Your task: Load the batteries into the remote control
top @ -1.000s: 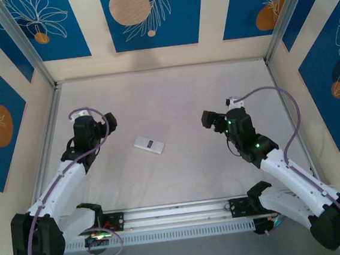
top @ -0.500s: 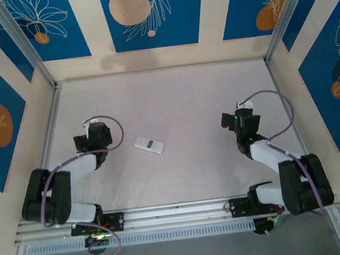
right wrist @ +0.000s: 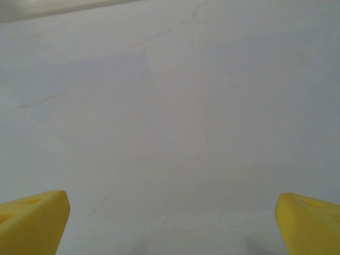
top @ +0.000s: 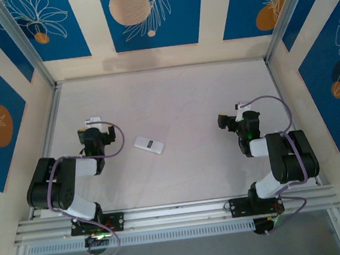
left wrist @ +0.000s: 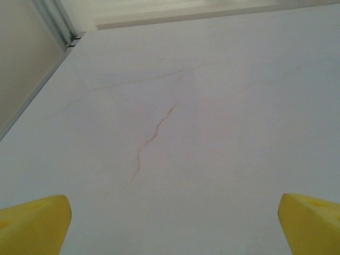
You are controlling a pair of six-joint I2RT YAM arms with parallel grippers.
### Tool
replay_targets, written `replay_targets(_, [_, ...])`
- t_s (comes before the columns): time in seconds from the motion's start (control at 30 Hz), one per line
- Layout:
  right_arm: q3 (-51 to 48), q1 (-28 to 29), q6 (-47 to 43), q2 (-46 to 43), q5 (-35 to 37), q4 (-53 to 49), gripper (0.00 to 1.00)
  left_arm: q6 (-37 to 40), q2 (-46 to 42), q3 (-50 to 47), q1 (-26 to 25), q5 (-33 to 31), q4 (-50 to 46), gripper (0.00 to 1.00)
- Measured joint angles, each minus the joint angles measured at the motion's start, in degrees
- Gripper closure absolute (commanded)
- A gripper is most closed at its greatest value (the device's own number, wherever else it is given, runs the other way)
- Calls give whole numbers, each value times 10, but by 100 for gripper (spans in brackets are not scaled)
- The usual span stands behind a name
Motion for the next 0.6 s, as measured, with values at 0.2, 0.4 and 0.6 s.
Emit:
replay_targets(0.2, [7,2,-6,0,-10,5,1,5,12,-11,1,22,31,0])
replay_targets(0.4, [8,2,-7,0,-10,5,1,5,12,-11,1,26,50,0])
replay_targets(0.6, [8,2,-8,0,-10,5,1,5,12,-11,1,28,54,0])
